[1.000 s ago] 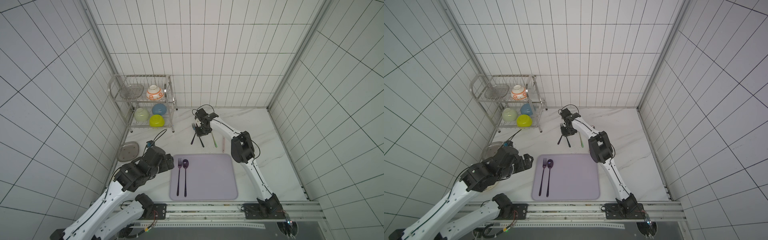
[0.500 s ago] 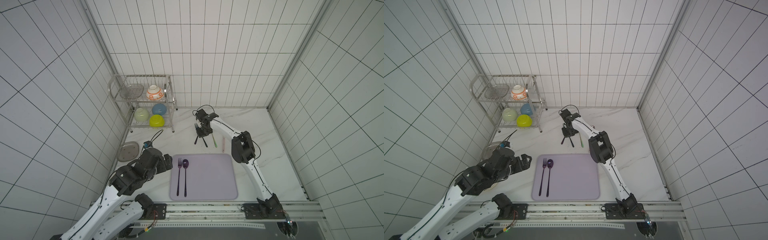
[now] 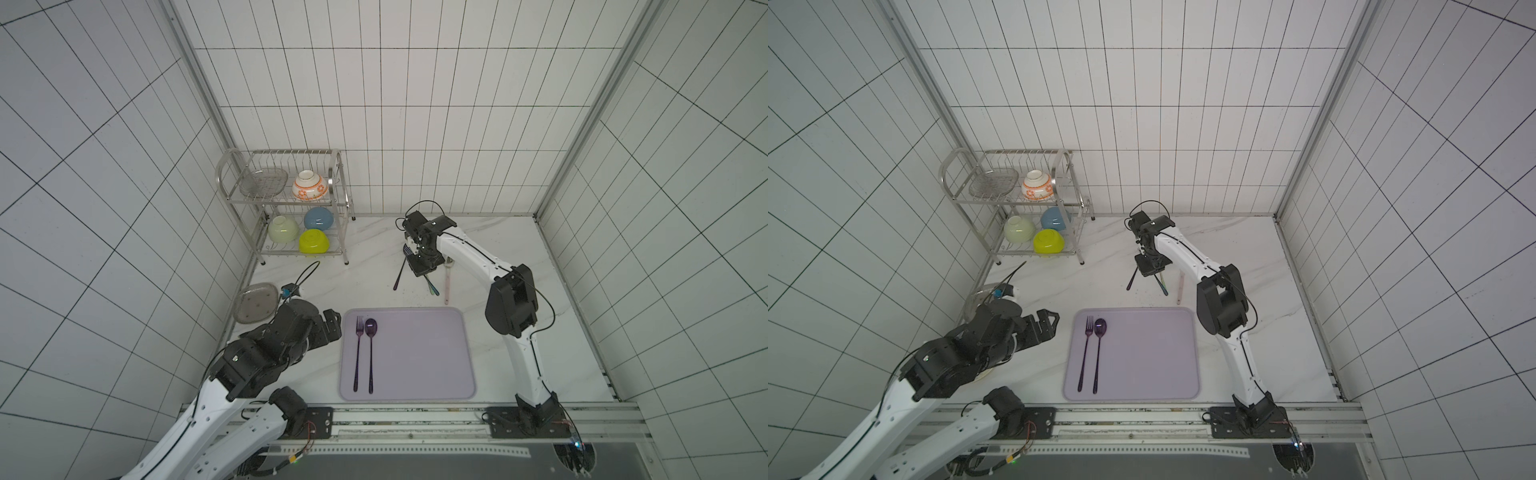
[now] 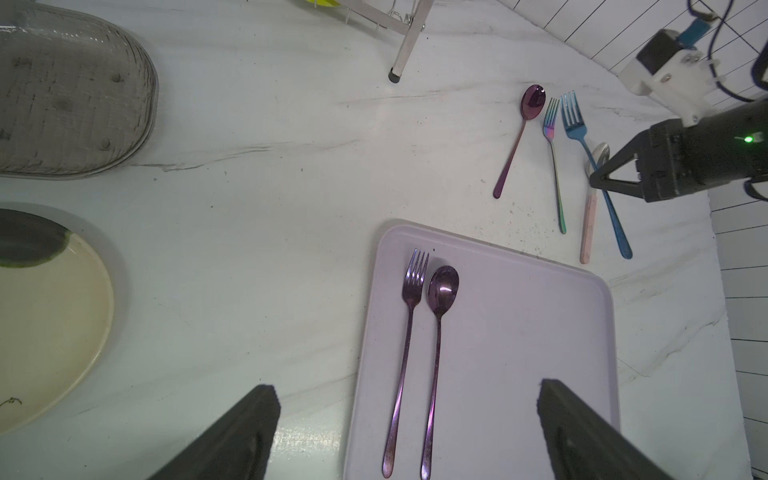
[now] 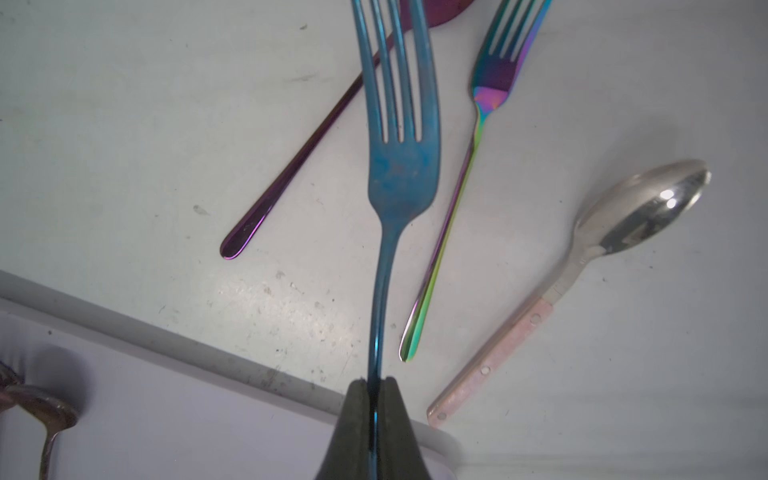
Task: Set the spoon and fork side by side
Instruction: Place the fork on the tray.
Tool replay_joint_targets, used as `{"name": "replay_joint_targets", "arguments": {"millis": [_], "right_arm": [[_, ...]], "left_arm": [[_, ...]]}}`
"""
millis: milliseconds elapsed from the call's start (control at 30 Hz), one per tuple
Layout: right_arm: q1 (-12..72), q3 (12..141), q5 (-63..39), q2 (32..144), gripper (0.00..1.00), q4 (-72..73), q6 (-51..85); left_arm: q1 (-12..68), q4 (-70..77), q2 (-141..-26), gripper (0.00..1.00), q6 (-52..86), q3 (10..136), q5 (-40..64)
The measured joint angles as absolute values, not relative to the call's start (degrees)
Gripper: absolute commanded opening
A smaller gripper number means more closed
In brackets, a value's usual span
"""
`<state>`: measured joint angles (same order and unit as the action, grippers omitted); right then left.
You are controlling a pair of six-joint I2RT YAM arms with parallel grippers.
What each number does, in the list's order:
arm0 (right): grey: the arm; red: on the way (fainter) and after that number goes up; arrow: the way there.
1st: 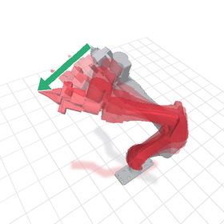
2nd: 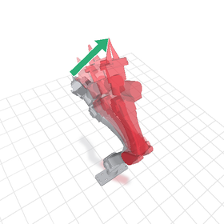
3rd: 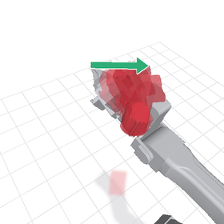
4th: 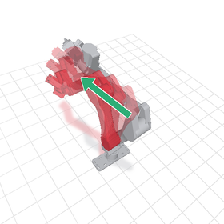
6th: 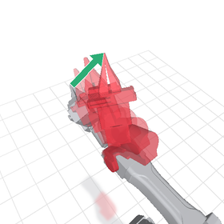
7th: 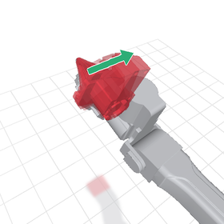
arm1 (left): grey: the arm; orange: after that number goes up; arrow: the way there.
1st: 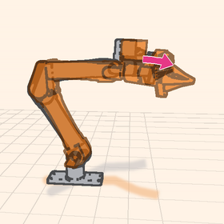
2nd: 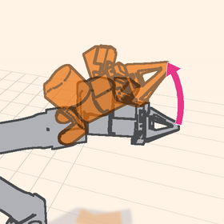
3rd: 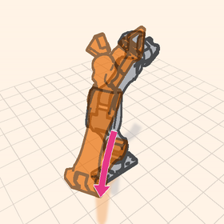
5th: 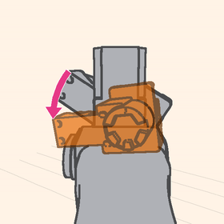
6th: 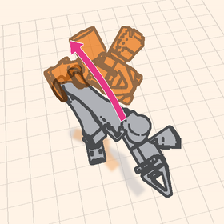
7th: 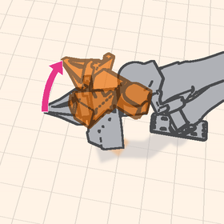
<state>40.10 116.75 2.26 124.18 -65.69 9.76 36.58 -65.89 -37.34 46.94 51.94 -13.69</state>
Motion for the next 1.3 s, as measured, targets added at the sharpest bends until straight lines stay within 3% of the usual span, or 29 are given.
{"name": "replay_joint_targets", "arguments": {"millis": [167,367,700,933,1300], "right_arm": [[43.5,101.0,2.9,110.1,0.0,-61.3,19.5],[55.5,82.3,5.2,98.9,0.0,-53.2,35.2],[69.1,67.4,5.1,98.3,0.0,-34.3,53.1],[70.2,57.1,3.6,96.7,0.0,-20.5,58.3],[70.8,51.4,0.7,95.9,0.0,-6.9,60.3]], "left_arm": [[36.6,-67.0,-35.7,0.98,47.0,51.9,-14.0],[36.6,-68.7,-33.4,0.98,47.2,51.9,-14.1],[36.6,-70.5,-30.6,0.98,47.0,51.9,-13.4],[36.6,-70.5,-30.7,0.98,46.1,51.9,-11.9],[36.6,-70.5,-30.7,0.98,45.6,51.9,-11.3]]}}
